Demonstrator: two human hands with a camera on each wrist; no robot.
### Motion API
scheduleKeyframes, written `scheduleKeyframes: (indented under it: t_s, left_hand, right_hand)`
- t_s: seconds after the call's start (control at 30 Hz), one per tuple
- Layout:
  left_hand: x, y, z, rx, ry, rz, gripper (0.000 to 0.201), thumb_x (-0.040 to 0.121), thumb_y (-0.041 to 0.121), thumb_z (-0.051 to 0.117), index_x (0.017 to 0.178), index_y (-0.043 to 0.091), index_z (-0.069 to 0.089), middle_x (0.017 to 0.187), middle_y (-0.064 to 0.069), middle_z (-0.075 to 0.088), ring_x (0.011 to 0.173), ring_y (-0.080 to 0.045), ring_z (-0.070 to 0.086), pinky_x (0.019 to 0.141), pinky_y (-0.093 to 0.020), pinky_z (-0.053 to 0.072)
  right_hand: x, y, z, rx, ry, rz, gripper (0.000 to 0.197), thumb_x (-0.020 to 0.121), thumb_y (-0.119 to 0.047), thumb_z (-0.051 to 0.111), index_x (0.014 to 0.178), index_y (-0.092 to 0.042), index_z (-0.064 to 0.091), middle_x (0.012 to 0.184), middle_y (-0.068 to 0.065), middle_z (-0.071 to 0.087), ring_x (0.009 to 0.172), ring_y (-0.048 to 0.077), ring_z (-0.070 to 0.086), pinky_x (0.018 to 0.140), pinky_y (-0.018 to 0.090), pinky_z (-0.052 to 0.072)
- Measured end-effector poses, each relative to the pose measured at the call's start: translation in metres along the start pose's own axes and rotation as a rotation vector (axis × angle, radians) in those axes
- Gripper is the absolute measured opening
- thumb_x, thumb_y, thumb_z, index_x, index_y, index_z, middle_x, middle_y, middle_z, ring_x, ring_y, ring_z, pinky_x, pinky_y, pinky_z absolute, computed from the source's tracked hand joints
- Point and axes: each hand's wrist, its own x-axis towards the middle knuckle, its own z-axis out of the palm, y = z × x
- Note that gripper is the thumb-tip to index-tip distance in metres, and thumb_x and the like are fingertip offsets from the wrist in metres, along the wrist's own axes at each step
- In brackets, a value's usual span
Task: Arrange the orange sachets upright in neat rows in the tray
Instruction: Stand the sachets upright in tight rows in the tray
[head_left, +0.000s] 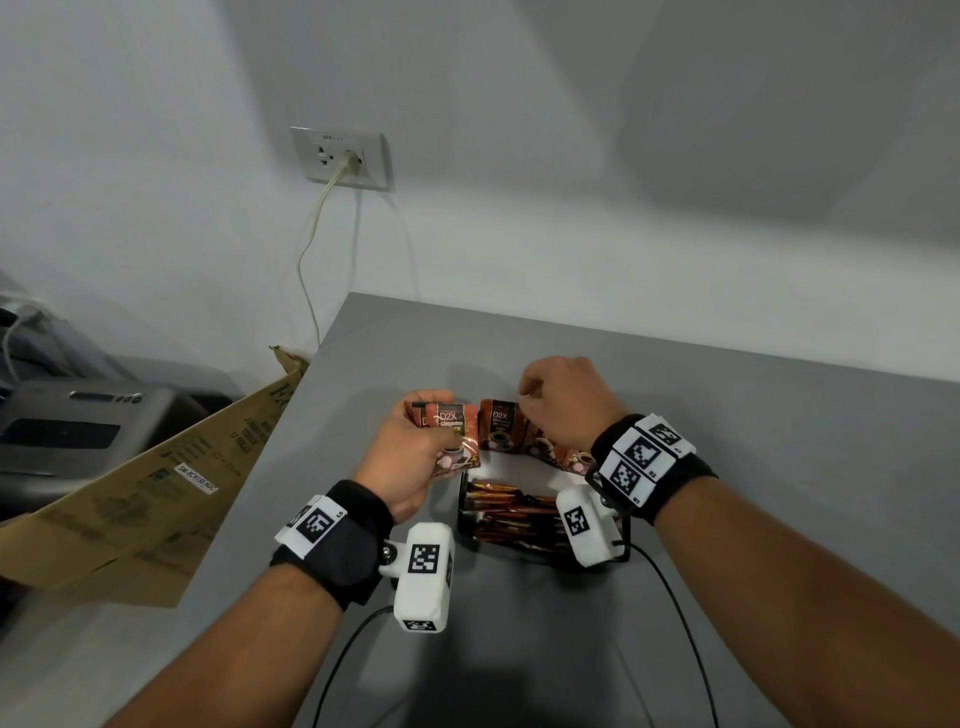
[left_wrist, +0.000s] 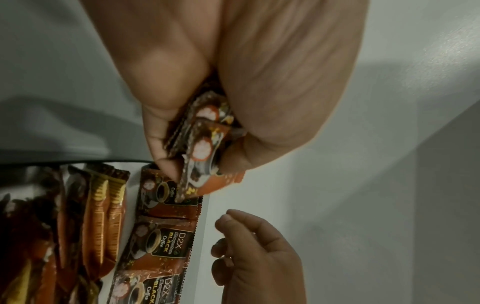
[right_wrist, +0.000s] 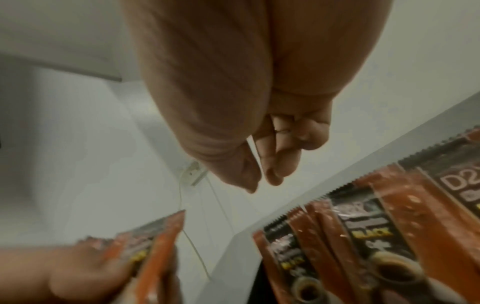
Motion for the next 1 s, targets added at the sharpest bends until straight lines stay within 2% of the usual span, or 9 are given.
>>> scheduleKeyframes:
  t_s: [0.07,0.17,0.23,0.33,0.5,0.63,0.83,0.93,1.0]
  left_hand:
    - [-0.001,0.001,0.004,0.011,-0.039,0.023,0.055,0.080,-0.024,0.058,0.122,0.010,0.056,0.117,-0.026,0.065,0.093,-0.037,0.068,0.077,-0.048,0.059]
    - [-0.002,0.004,0.014,0.030,-0.097,0.067,0.058,0.077,-0.025,0.063,0.125,0.008,0.055,0.114,-0.028,0.064,0.096,-0.038,0.065,0.091,-0.056,0.051]
    - [-0.002,0.005,0.019,0.057,-0.111,0.083,0.058,0.077,-0.023,0.065,0.126,0.006,0.054,0.108,-0.025,0.064,0.093,-0.035,0.064,0.085,-0.050,0.054]
    - [-0.002,0.008,0.019,0.050,-0.051,0.079,0.049,0.083,-0.012,0.067,0.125,0.009,0.053,0.105,-0.019,0.065,0.086,-0.027,0.066,0.066,-0.034,0.056]
    - [0.001,0.008,0.006,-0.043,0.094,0.026,0.036,0.089,-0.008,0.049,0.111,0.020,0.057,0.099,-0.008,0.058,0.090,-0.020,0.056,0.079,-0.041,0.053]
    - [0.002,0.007,0.003,-0.056,0.106,0.004,0.043,0.088,-0.012,0.041,0.114,0.017,0.059,0.090,-0.005,0.052,0.083,-0.020,0.052,0.074,-0.040,0.056]
    - [0.002,0.007,0.002,-0.048,0.122,-0.009,0.050,0.083,-0.017,0.041,0.120,0.013,0.058,0.094,-0.006,0.054,0.085,-0.024,0.056,0.077,-0.042,0.054]
    - [0.002,0.006,0.002,-0.030,0.122,-0.011,0.050,0.084,-0.017,0.043,0.122,0.012,0.058,0.103,-0.009,0.056,0.095,-0.028,0.060,0.085,-0.041,0.053]
    - [0.002,0.005,0.002,-0.029,0.116,-0.011,0.049,0.084,-0.017,0.044,0.121,0.012,0.057,0.103,-0.009,0.057,0.099,-0.028,0.059,0.082,-0.037,0.054]
  right_hand:
    - [-0.007,-0.008,-0.010,0.152,-0.005,-0.020,0.016,0.089,-0.022,0.064,0.102,-0.021,0.073,0.095,-0.006,0.070,0.087,0.008,0.065,0.076,0.019,0.051]
    - [-0.018,-0.022,-0.022,0.276,-0.089,-0.072,0.017,0.088,-0.025,0.070,0.104,-0.023,0.074,0.091,-0.010,0.072,0.086,0.001,0.066,0.077,0.015,0.050]
    - [-0.020,-0.026,-0.026,0.303,-0.101,-0.098,0.011,0.086,-0.018,0.072,0.095,-0.023,0.077,0.086,-0.010,0.074,0.081,0.001,0.068,0.078,0.016,0.052]
    - [-0.017,-0.020,-0.029,0.270,-0.022,-0.078,0.010,0.086,-0.016,0.071,0.087,-0.025,0.076,0.085,-0.011,0.073,0.081,0.003,0.068,0.076,0.017,0.052]
    - [-0.014,-0.006,-0.018,0.135,-0.029,-0.004,0.016,0.089,-0.009,0.062,0.094,-0.016,0.076,0.091,-0.007,0.069,0.084,0.010,0.065,0.070,0.019,0.049]
    - [-0.009,-0.005,0.003,0.022,-0.120,-0.006,0.018,0.091,-0.005,0.061,0.095,-0.015,0.075,0.102,0.000,0.070,0.086,0.012,0.061,0.075,0.022,0.047]
    - [-0.003,-0.007,0.016,-0.022,-0.171,0.014,0.021,0.092,-0.005,0.059,0.100,-0.016,0.075,0.108,0.004,0.071,0.092,0.018,0.065,0.080,0.028,0.054]
    - [-0.002,-0.007,0.017,-0.043,-0.161,0.014,0.023,0.093,-0.003,0.056,0.103,-0.014,0.075,0.111,0.005,0.070,0.095,0.021,0.065,0.081,0.029,0.054]
    - [-0.001,-0.007,0.018,-0.045,-0.153,0.013,0.022,0.093,-0.003,0.056,0.102,-0.012,0.074,0.112,0.005,0.069,0.096,0.022,0.065,0.082,0.031,0.054]
